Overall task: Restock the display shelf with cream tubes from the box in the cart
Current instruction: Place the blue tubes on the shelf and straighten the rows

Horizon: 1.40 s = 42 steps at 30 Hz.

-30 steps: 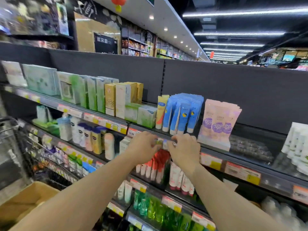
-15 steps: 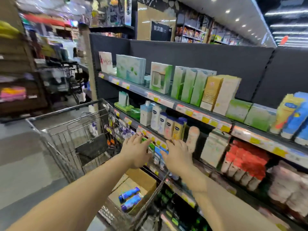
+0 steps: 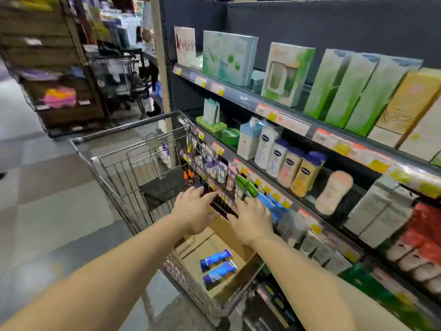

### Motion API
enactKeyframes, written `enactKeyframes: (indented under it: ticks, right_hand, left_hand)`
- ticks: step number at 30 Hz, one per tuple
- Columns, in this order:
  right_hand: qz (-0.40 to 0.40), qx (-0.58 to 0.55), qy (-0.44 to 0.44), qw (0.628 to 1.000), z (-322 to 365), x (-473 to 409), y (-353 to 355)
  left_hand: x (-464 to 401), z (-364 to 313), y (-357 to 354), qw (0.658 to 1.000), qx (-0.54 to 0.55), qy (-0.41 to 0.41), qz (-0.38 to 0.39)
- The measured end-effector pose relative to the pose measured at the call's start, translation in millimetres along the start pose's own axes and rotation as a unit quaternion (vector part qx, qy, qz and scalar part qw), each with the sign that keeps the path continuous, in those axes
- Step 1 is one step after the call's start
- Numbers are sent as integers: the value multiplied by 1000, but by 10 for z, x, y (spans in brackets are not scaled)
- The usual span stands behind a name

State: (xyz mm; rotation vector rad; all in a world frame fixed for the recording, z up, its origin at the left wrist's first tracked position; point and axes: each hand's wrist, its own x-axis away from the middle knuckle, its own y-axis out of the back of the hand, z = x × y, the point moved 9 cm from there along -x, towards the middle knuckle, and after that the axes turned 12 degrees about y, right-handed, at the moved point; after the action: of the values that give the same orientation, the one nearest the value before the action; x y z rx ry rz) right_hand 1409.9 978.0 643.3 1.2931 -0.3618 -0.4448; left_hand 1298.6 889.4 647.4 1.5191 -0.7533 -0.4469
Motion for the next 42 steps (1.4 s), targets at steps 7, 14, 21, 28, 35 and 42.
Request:
enactKeyframes:
  ticks: [7, 14, 21, 28, 35, 42]
  right_hand:
    - [55, -41, -10, 998, -372, -392, -443]
    - [87, -84, -70, 990, -782, -613, -834]
    - [89, -84, -186, 975, -1167, -839, -1210]
    - [121, -148, -300, 935, -1311, -930, -1996]
    - [156, -201, -352, 901, -1281, -852, -2876]
    - [200, -203, -348, 893, -1344, -875, -3608]
  left_hand:
    - [-596, -149, -430, 999, -10, -28, 25]
    - [-1128, -410, -935, 994, -16, -69, 83]
    - [-1665, -592, -1496, 976, -28, -162, 142]
    - [-2201, -319, -2200, 954, -22, -216, 205]
    - [-2303, 16, -3311, 936, -61, -175, 300]
    - [-2259, 83, -4209, 926, -4, -93, 367]
